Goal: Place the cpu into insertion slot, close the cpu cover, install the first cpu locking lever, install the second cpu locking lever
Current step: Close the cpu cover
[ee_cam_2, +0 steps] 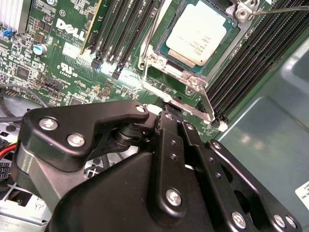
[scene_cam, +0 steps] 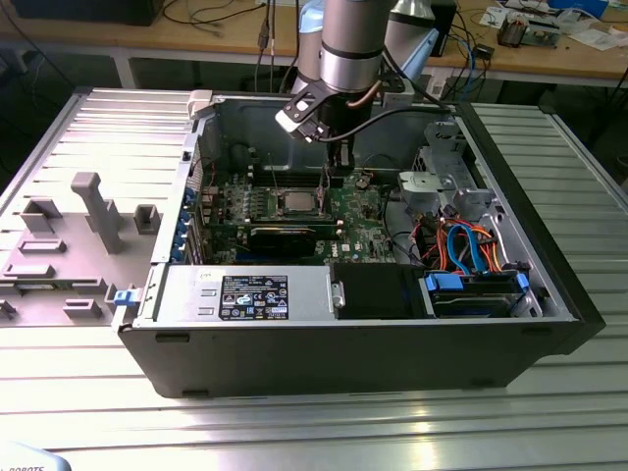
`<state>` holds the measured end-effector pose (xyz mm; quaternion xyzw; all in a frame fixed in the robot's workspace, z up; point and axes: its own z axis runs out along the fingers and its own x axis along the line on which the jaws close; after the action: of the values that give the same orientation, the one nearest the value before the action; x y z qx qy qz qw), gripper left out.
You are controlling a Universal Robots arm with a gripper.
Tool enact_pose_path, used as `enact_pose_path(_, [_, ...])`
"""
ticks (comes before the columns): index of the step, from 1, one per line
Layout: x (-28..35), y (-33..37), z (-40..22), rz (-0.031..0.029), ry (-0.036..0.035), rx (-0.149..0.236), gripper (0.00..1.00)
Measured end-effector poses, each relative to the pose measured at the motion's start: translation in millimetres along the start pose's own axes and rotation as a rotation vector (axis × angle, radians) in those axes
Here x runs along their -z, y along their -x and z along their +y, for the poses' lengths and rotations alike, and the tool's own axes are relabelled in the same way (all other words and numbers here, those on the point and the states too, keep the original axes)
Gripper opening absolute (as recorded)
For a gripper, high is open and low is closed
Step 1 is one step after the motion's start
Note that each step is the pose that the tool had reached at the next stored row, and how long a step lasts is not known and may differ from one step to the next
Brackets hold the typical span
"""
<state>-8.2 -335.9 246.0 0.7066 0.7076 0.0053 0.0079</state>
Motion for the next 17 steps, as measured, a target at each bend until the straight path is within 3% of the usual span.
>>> enact_pose_path(17, [0.0, 0.0, -4.1, 0.0000, 0.0000, 0.000, 0.11])
